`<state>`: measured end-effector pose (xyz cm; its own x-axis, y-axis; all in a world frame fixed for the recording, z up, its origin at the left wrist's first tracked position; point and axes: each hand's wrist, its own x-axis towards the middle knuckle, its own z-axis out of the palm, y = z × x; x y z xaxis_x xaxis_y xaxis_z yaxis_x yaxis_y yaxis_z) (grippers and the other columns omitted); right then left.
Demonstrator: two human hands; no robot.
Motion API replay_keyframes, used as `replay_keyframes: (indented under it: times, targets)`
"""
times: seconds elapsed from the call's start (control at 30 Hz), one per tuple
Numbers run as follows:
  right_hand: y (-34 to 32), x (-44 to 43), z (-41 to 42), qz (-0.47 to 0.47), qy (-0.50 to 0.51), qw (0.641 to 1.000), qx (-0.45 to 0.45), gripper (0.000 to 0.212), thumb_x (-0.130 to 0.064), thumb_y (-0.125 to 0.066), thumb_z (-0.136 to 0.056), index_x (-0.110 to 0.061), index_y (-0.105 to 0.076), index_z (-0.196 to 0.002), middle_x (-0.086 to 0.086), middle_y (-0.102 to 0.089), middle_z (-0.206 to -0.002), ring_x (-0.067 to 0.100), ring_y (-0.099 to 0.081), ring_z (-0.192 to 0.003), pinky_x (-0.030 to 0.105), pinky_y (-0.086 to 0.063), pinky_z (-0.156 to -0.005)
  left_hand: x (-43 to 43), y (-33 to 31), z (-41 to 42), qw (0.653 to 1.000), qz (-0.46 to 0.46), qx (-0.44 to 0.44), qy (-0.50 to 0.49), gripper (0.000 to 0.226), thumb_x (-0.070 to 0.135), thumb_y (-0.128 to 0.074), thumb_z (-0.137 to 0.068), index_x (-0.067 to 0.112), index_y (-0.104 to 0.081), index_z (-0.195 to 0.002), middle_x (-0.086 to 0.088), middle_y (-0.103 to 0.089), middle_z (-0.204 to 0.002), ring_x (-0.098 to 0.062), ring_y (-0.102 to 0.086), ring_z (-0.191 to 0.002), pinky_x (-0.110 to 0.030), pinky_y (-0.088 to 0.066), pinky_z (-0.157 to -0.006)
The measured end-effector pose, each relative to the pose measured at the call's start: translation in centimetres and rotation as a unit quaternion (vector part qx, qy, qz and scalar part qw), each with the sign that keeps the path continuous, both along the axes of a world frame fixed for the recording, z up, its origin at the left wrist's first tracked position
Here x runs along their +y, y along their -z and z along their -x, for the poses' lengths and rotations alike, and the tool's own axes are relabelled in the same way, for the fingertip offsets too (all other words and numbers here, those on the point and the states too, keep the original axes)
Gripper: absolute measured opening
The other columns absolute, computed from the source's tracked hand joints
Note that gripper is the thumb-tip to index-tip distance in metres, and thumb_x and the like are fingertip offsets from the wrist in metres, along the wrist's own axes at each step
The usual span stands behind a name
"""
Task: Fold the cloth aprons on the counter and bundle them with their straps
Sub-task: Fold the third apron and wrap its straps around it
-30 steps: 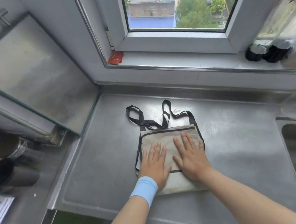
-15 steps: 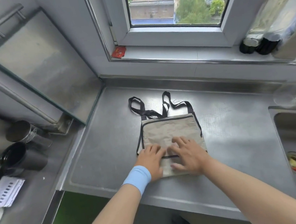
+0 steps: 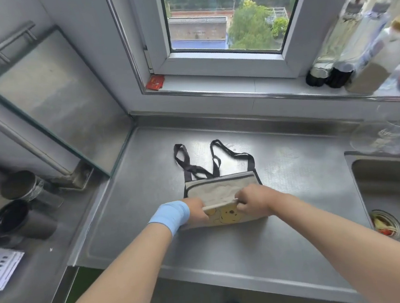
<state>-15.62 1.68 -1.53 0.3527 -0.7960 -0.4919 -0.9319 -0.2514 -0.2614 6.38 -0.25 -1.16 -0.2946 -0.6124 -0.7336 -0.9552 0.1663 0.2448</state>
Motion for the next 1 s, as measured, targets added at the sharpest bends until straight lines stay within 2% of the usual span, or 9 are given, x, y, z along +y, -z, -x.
replay_keyframes:
  times: [0.13, 0.27, 0.4, 0.47, 0.63, 0.73, 0.8, 0.93, 1.0]
  targets:
    - [0.4, -2.4, 0.9, 0.03, -0.023, 0.998, 0.041, 0.026, -0.038, -0.046, -0.092, -0.018, -0.058, -0.079, 0.0, -0.065, -0.107, 0.025, -0.059, -0.093, 0.03, -0.04, -0.066, -2.2, 1.3, -1.2, 0.998, 0.002, 0.051, -0.049, 0.024, 0.044, -0.064, -0.067, 0.026, -0.067, -0.082, 0.002, -0.066, -0.096, -0.019, -0.063, -0.08, -0.028, -0.053, -0.077]
    - [1.6, -4.9, 1.9, 0.053, -0.022, 0.997, 0.049, 0.042, -0.048, -0.045, -0.099, -0.021, -0.061, -0.127, -0.005, -0.033, -0.156, 0.022, -0.049, -0.13, 0.038, -0.049, -0.09, -4.1, 1.8, -1.4, 0.993, 0.029, 0.067, -0.095, 0.027, 0.052, -0.064, -0.066, 0.029, -0.066, -0.08, 0.005, -0.067, -0.081, -0.018, -0.063, -0.077, -0.027, -0.051, -0.071]
    - [2.5, -7.3, 2.3, 0.059, -0.022, 0.995, 0.078, 0.04, -0.051, -0.043, -0.1, -0.021, -0.062, -0.118, -0.011, -0.014, -0.164, 0.018, -0.056, -0.122, 0.032, -0.041, -0.072, -5.9, 2.1, -1.4, 0.986, 0.124, 0.042, -0.105, 0.022, 0.055, -0.06, -0.081, 0.034, -0.065, -0.088, 0.005, -0.066, -0.091, -0.019, -0.06, -0.09, -0.026, -0.045, -0.073]
    - [3.0, -8.2, 2.2, 0.062, -0.036, 0.993, 0.095, 0.042, -0.054, -0.042, -0.1, -0.022, -0.06, -0.119, -0.012, -0.025, -0.161, 0.019, -0.059, -0.118, 0.032, -0.043, -0.073, -6.3, 2.8, -1.2, 0.984, 0.149, 0.033, -0.096, 0.022, 0.053, -0.057, -0.085, 0.033, -0.062, -0.093, 0.002, -0.066, -0.101, -0.022, -0.06, -0.099, -0.026, -0.042, -0.074]
    - [4.2, -10.1, 1.8, 0.157, -0.06, 0.98, 0.105, 0.039, -0.052, -0.041, -0.101, -0.018, -0.059, -0.101, -0.001, -0.065, -0.106, 0.024, -0.066, -0.092, 0.034, -0.045, -0.067, -7.5, 4.8, -0.7, 0.974, 0.178, 0.035, -0.136, 0.027, 0.038, -0.062, -0.085, 0.026, -0.058, -0.109, 0.001, -0.059, -0.113, -0.025, -0.058, -0.105, -0.032, -0.047, -0.084]
    - [4.5, -10.6, 1.3, 0.189, -0.097, 0.969, 0.129, 0.038, -0.049, -0.039, -0.102, -0.018, -0.06, -0.105, -0.001, -0.064, -0.105, 0.024, -0.067, -0.091, 0.031, -0.039, -0.061, -6.7, 5.0, 1.4, 0.93, 0.365, -0.035, -0.039, 0.028, 0.016, -0.066, -0.076, 0.023, -0.058, -0.102, -0.001, -0.053, -0.104, -0.025, -0.053, -0.094, -0.035, -0.044, -0.078]
    - [5.0, -10.7, 1.1, 0.201, -0.106, 0.965, 0.131, 0.035, -0.047, -0.043, -0.101, -0.017, -0.059, -0.106, 0.0, -0.063, -0.104, 0.026, -0.066, -0.091, 0.032, -0.035, -0.059, -5.3, 5.3, 3.5, 0.895, 0.445, 0.033, 0.019, 0.026, 0.006, -0.065, -0.065, 0.021, -0.06, -0.086, -0.002, -0.054, -0.087, -0.024, -0.052, -0.077, -0.034, -0.04, -0.065]
    - [5.9, -9.7, 0.8, 0.312, -0.085, 0.94, 0.108, 0.031, -0.029, -0.085, -0.067, -0.015, -0.06, -0.077, 0.004, -0.059, -0.071, 0.026, -0.058, -0.059, 0.031, -0.038, -0.046, -3.1, 7.7, 5.7, 0.915, 0.394, 0.049, 0.068, 0.036, 0.027, -0.059, -0.08, 0.017, -0.058, -0.115, -0.001, -0.057, -0.104, -0.023, -0.054, -0.093, -0.034, -0.039, -0.081]
    - [6.7, -8.6, 0.0, 0.355, -0.078, 0.927, 0.095, 0.015, -0.018, -0.069, -0.076, -0.013, -0.059, -0.087, 0.01, -0.063, -0.086, 0.03, -0.058, -0.075, 0.038, -0.044, -0.06, -2.8, 8.8, 5.6, 0.933, 0.353, 0.019, 0.065, 0.045, 0.034, -0.048, -0.087, 0.016, -0.056, -0.127, -0.002, -0.058, -0.119, -0.023, -0.054, -0.107, -0.035, -0.036, -0.093]
